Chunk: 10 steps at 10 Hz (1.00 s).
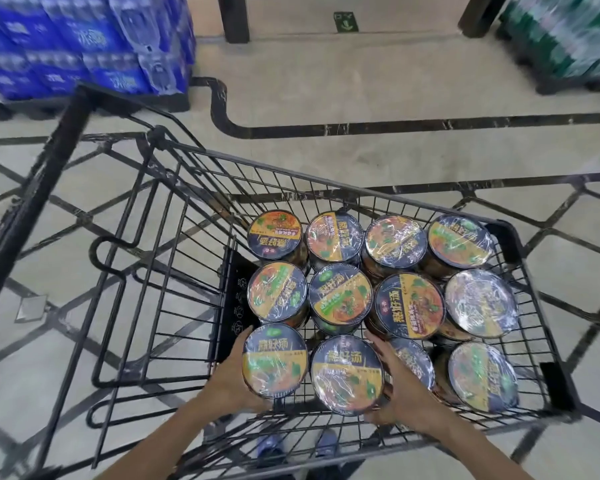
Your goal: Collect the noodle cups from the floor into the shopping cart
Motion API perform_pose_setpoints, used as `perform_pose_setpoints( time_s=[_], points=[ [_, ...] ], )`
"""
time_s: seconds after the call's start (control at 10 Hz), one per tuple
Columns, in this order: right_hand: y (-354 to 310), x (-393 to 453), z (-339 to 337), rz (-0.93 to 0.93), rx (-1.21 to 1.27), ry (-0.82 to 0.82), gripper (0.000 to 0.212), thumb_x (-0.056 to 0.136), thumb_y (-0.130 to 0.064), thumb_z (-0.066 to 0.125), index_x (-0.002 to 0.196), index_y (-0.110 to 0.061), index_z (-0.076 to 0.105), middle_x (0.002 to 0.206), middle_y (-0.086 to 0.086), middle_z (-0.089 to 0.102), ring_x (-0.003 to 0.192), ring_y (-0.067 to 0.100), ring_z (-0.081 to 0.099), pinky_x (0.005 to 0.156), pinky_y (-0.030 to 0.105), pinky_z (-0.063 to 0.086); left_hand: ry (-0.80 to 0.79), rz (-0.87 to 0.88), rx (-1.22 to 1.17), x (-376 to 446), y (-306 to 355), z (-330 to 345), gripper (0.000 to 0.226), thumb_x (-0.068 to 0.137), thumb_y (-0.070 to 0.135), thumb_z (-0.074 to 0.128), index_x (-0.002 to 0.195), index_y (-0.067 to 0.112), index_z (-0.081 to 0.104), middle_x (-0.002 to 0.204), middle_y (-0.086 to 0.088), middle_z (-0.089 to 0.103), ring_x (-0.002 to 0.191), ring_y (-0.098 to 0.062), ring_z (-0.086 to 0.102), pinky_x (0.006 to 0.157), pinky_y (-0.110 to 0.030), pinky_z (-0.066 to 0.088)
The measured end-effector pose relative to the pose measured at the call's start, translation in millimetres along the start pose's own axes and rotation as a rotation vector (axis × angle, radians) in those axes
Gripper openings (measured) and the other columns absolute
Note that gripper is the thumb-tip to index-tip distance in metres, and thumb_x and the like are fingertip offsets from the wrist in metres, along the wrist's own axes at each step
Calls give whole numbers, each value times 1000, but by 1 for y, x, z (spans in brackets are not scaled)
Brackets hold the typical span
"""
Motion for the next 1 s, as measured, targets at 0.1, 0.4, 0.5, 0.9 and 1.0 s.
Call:
perform_pose_setpoints(
  time_s=[0.1,0.4,0.5,0.9,1.0],
  points=[
    [-3,0,1,6,-37,29,118,43,-28,95,129,-62,20,137,-35,30,126,-2,37,100,13,37,15,6,-10,-1,7,3,132,38,27,93,141,41,13,116,17,61,106,-2,60,87,-24,52],
    [-4,6,3,35,-56,114,119,36,-38,92,128,-63,21,137,-18,42,125,10,44,105,35,42,106,39,43,-2,20,3,117,44,8,94,127,43,20,105,21,57,89,5,57,66,-3,43],
    [-8,3,8,46,-14,97,124,36,-41,93,132,-58,18,139,-20,37,129,10,39,109,36,38,84,25,49,-2,20,3,122,47,10,94,138,33,16,109,18,56,95,-1,59,70,-5,45],
    [-41,-30,-12,-26,-196,123,79,53,-91,42,122,-68,12,139,-20,27,131,2,30,106,13,22,115,61,435,-30,36,-14,112,64,74,57,150,16,16,152,0,22,138,-16,29,113,-30,30],
    [-45,-35,-24,-112,-336,100,68,62,-91,21,123,-62,12,151,-16,23,140,7,27,112,19,22,311,367,637,-35,60,-27,82,92,68,13,128,10,59,134,0,55,116,-15,60,90,-24,51]
  ],
)
Point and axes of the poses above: each hand's wrist, its own x-axis towards the middle knuckle, its own z-axis out of the palm, y = z × x, the point moved 3 cm from there along x, towards the middle knuckle
